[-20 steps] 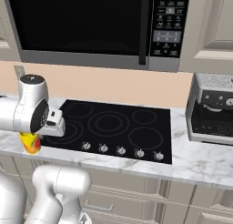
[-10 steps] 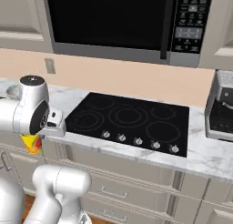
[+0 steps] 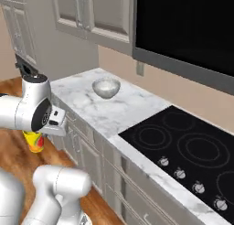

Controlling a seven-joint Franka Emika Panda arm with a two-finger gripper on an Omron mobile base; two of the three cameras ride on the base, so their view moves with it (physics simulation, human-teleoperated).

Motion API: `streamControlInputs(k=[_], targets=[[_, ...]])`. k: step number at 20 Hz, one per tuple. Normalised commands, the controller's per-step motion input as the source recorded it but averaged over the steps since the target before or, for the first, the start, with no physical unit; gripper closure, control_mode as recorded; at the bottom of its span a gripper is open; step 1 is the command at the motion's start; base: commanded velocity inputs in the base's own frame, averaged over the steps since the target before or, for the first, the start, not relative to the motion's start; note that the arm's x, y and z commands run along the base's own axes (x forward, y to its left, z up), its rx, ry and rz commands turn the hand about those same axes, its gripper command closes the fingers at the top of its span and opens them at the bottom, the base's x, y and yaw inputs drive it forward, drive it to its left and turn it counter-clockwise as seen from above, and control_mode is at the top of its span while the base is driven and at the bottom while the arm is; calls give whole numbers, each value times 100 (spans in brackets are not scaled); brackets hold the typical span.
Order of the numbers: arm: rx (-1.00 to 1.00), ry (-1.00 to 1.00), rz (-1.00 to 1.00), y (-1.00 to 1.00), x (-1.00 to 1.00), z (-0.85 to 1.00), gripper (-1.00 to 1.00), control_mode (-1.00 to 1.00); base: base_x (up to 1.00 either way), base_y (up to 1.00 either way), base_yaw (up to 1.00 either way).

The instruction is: Pick the cup and bowl from the counter and place them on the counter next to the sink.

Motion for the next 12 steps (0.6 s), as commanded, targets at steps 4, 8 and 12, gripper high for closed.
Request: streamControlInputs(k=[4,8,12], targets=[[0,0,0,0,0,0,100,100,0,18,93],[0,0,0,0,0,0,100,100,0,12,96],[0,0,0,0,0,0,100,100,0,4,98]])
